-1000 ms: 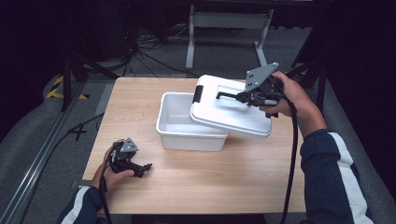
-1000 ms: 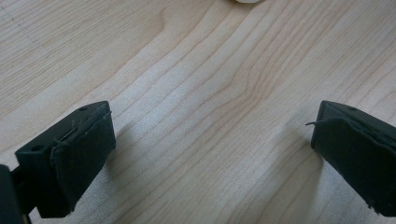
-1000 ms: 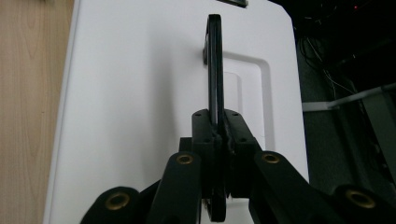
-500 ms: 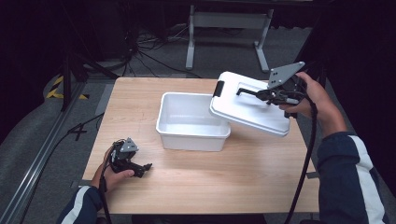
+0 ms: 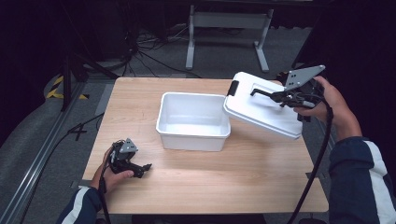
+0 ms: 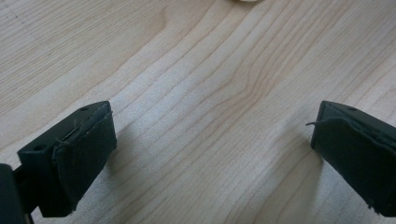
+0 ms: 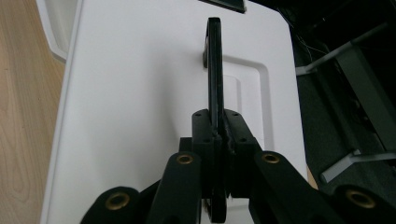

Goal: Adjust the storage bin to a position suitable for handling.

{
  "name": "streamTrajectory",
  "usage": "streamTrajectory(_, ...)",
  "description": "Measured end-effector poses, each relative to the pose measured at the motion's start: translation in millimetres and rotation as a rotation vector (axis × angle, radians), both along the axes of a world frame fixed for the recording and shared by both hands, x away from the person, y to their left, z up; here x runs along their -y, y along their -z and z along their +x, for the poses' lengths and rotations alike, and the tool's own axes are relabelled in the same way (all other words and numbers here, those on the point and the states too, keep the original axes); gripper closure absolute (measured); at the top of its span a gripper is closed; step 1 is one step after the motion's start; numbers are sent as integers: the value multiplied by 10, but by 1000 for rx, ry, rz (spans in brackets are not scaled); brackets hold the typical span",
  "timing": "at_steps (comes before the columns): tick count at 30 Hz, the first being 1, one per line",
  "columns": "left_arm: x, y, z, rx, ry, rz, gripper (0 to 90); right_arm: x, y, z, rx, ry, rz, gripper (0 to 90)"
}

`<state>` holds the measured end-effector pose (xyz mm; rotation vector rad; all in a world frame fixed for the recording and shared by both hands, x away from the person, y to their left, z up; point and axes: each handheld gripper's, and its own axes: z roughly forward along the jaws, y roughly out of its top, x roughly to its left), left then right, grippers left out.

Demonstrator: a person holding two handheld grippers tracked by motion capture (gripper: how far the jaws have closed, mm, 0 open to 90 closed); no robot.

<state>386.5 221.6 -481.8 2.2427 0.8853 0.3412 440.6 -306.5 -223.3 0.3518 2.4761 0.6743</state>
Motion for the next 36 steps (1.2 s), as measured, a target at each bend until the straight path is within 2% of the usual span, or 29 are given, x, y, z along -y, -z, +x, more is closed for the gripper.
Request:
streamTrajectory(4, -4, -4, 1, 3, 3, 7, 5, 87, 25, -1, -12, 5, 6, 850)
streamTrajectory(7, -5, -1, -1, 7, 3, 6, 5, 139, 48, -11, 1, 27, -1, 850)
streamTrajectory(10, -6, -2, 0, 7, 3, 6, 5, 184, 71, -7, -5, 27, 3, 851)
streamTrajectory(11, -5, 0, -1, 7, 3, 4, 5, 221, 100, -13, -9, 47, -1, 850)
streamTrajectory(15, -5, -2, -1, 6, 2, 5, 5, 273, 151, -2, -11, 56, -5, 851)
streamTrajectory(19, -4, -1, -4, 2, 2, 3, 5, 316, 234, 2, -31, 65, -4, 850)
streamTrajectory(36, -5, -2, -1, 5, 3, 5, 5, 331, 594, 128, -84, 89, -18, 850)
